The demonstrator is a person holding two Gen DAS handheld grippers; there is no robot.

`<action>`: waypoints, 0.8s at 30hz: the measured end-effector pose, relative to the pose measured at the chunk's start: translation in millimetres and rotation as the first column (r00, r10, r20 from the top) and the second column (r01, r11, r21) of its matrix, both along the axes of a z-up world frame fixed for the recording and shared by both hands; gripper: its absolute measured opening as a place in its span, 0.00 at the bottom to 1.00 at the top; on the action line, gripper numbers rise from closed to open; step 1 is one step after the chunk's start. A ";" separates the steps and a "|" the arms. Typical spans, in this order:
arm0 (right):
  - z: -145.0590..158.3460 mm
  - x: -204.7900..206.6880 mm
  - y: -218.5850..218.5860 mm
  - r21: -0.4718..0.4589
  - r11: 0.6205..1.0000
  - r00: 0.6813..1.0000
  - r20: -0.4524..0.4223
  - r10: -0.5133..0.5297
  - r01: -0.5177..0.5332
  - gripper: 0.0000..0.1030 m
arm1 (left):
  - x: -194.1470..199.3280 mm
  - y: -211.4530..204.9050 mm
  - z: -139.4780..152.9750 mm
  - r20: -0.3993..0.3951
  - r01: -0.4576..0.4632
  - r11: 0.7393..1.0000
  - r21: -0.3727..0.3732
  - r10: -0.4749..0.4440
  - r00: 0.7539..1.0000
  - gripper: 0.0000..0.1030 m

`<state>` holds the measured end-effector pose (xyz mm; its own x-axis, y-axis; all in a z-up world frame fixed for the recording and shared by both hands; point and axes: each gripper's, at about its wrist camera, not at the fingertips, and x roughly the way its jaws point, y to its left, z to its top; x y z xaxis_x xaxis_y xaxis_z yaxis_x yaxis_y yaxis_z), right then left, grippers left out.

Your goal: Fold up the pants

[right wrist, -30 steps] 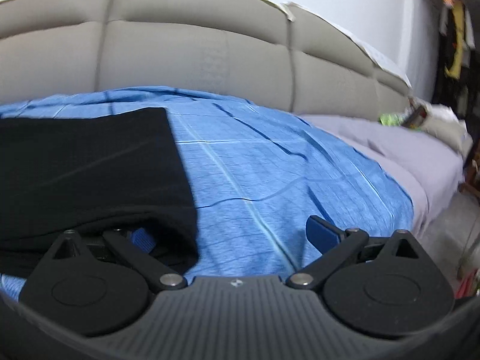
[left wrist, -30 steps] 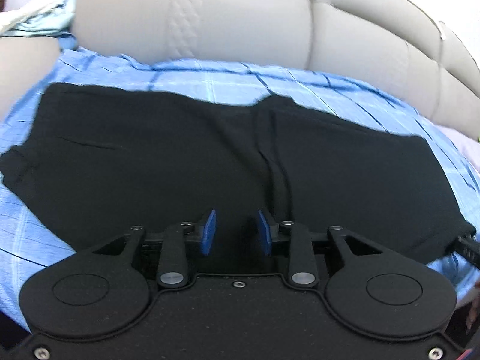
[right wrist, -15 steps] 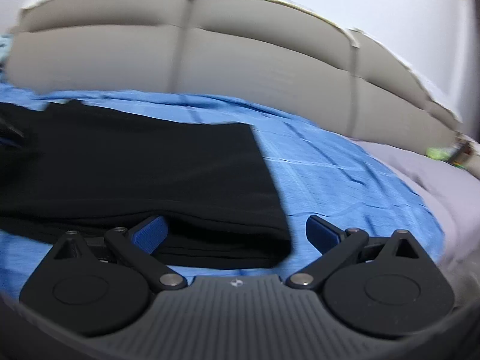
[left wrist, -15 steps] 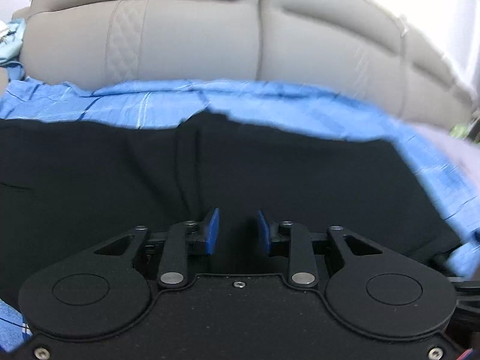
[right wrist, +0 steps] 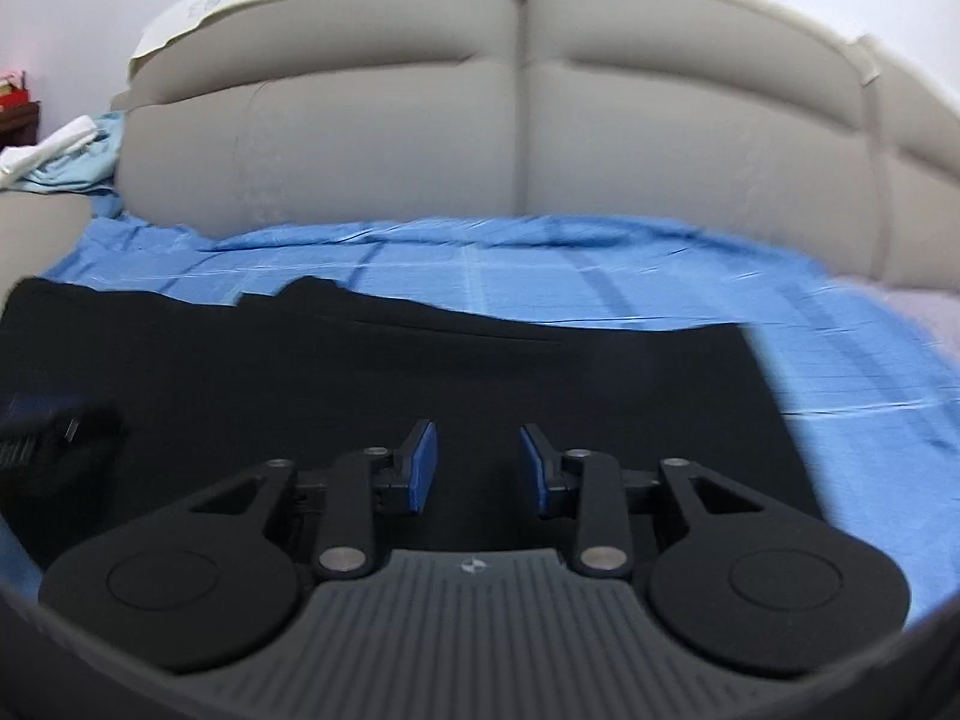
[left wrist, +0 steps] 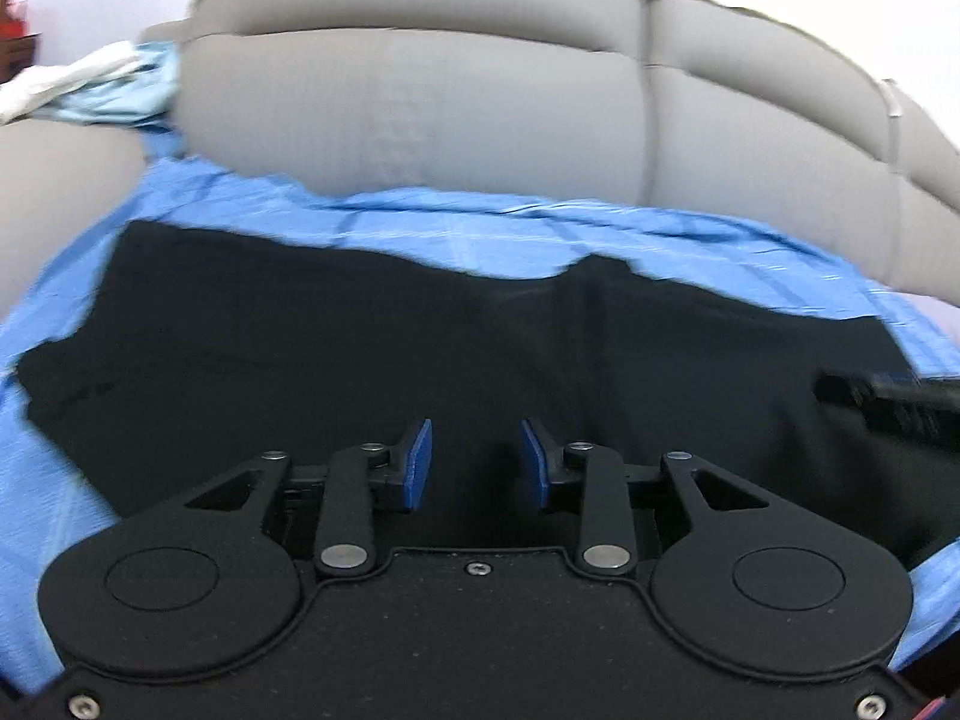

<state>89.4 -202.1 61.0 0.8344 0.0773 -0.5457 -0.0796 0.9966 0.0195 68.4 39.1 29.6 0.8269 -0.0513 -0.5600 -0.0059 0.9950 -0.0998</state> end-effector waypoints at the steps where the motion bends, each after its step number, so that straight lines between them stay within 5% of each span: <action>1: -1.6 11.6 7.7 0.003 1.000 1.000 -0.010 0.023 -0.023 0.47 | -1.4 8.0 -0.7 -0.009 -0.020 1.000 -0.008 0.020 1.000 0.31; 3: -6.0 37.7 32.2 -0.021 0.996 0.996 -0.020 0.083 -0.083 0.47 | -6.5 27.9 -4.2 -0.029 -0.068 0.997 -0.032 0.067 0.997 0.32; 6: -18.7 66.0 67.6 -0.034 0.987 0.986 -0.063 0.152 -0.154 0.31 | -18.9 51.6 -5.8 -0.041 -0.136 0.990 -0.030 0.135 0.990 0.33; 14: -21.4 94.8 111.7 -0.116 0.979 0.985 0.007 0.172 -0.170 0.30 | -37.3 101.7 -4.6 -0.035 -0.296 0.954 -0.049 0.295 0.955 0.48; 17: -14.8 81.4 97.4 -0.020 0.987 0.986 0.048 0.159 -0.158 0.49 | -42.6 118.0 -3.4 -0.035 -0.349 0.934 -0.079 0.348 0.937 0.56; 19: -11.2 67.1 88.7 0.029 0.986 0.983 0.088 0.164 -0.167 0.52 | -41.6 127.1 -5.0 -0.047 -0.371 0.924 -0.096 0.368 0.928 0.58; 24: -28.2 73.2 100.4 -0.058 0.981 0.981 0.055 0.188 -0.185 0.57 | -40.9 140.9 -7.4 -0.082 -0.404 0.905 -0.132 0.397 0.914 0.62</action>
<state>162.6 -101.7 32.8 0.8393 0.2074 -0.5026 -0.2639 0.9636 -0.0431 27.5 180.0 22.2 0.7648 0.1956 -0.6139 -0.4097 0.8830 -0.2291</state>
